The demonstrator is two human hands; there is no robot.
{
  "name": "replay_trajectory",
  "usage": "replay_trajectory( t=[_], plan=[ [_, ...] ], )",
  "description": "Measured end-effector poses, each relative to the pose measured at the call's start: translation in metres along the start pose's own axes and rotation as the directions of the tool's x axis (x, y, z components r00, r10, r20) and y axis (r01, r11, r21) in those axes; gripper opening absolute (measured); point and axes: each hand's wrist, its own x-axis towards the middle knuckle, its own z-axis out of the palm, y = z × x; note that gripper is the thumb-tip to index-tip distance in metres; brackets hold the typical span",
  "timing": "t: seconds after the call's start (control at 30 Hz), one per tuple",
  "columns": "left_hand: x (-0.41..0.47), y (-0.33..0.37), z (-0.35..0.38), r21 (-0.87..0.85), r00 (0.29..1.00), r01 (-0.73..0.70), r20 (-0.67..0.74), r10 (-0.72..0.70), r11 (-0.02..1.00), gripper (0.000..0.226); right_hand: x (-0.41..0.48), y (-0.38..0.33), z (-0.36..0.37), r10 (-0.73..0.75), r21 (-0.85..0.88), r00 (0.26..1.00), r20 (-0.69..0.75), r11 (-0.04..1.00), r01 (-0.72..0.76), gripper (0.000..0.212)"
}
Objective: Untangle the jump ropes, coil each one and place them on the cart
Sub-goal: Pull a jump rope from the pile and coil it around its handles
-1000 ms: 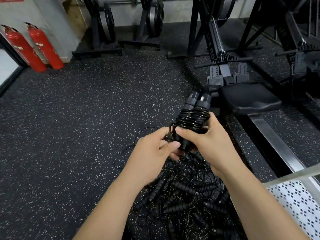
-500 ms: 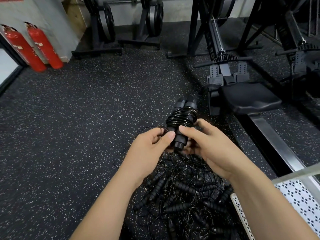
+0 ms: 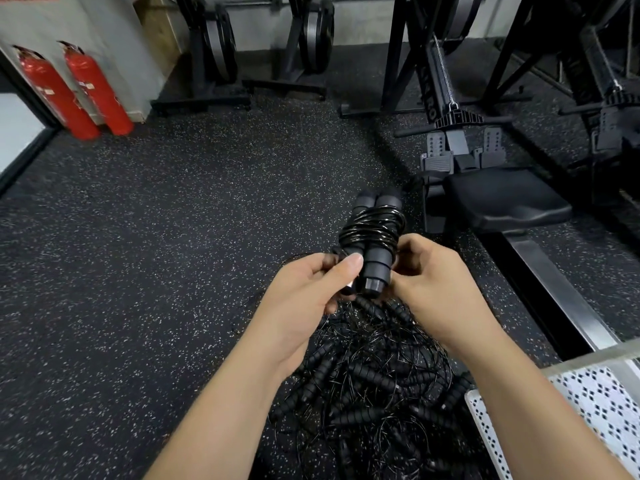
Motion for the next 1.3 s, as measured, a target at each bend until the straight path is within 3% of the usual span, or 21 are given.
replay_trajectory(
  t=[0.13, 0.2, 0.3, 0.4, 0.5, 0.67, 0.8, 1.07, 1.3],
  plan=[
    [0.001, -0.002, -0.002, -0.02, 0.999, 0.013, -0.031, -0.013, 1.0, 0.046, -0.007, -0.008, 0.005, 0.034, 0.062, 0.999, 0.042, 0.997, -0.036, 0.067],
    [0.002, -0.001, -0.003, -0.059, 0.998, 0.012, -0.057, -0.016, 0.998, 0.05, -0.007, -0.008, 0.009, 0.026, 0.122, 1.0, 0.005, 0.992, -0.027, 0.073],
    [0.001, 0.0, -0.003, -0.157, 0.996, -0.001, -0.092, -0.013, 0.988, 0.048, -0.007, -0.009, 0.01, 0.022, 0.199, 0.998, -0.066, 0.98, -0.008, 0.057],
    [0.001, 0.0, -0.002, -0.233, 0.994, 0.009, -0.104, -0.034, 0.973, 0.051, -0.008, -0.008, 0.011, -0.054, 0.236, 0.998, 0.025, 0.971, 0.046, 0.032],
    [0.002, -0.001, -0.002, -0.247, 0.991, 0.019, -0.121, -0.05, 0.969, 0.051, -0.009, -0.002, 0.014, -0.073, 0.151, 0.995, 0.073, 0.987, 0.061, 0.019],
    [-0.001, 0.001, 0.005, -0.272, 0.991, 0.023, -0.123, -0.058, 0.962, 0.052, -0.006, 0.003, 0.019, -0.124, -0.057, 0.992, 0.007, 0.991, 0.124, 0.016],
    [-0.001, 0.003, 0.005, -0.286, 0.994, 0.027, -0.092, -0.056, 0.958, 0.055, -0.009, 0.003, 0.02, -0.178, -0.096, 0.984, 0.023, 0.979, 0.179, 0.024],
    [0.001, 0.005, 0.0, -0.261, 0.996, 0.06, -0.05, -0.075, 0.964, 0.042, -0.003, 0.005, 0.008, -0.142, -0.13, 0.99, 0.016, 0.981, 0.143, 0.018],
    [-0.003, 0.01, 0.0, -0.222, 0.991, 0.132, 0.04, -0.126, 0.966, 0.052, 0.001, 0.009, 0.003, -0.143, -0.202, 0.99, -0.008, 0.97, 0.138, 0.03]
  ],
)
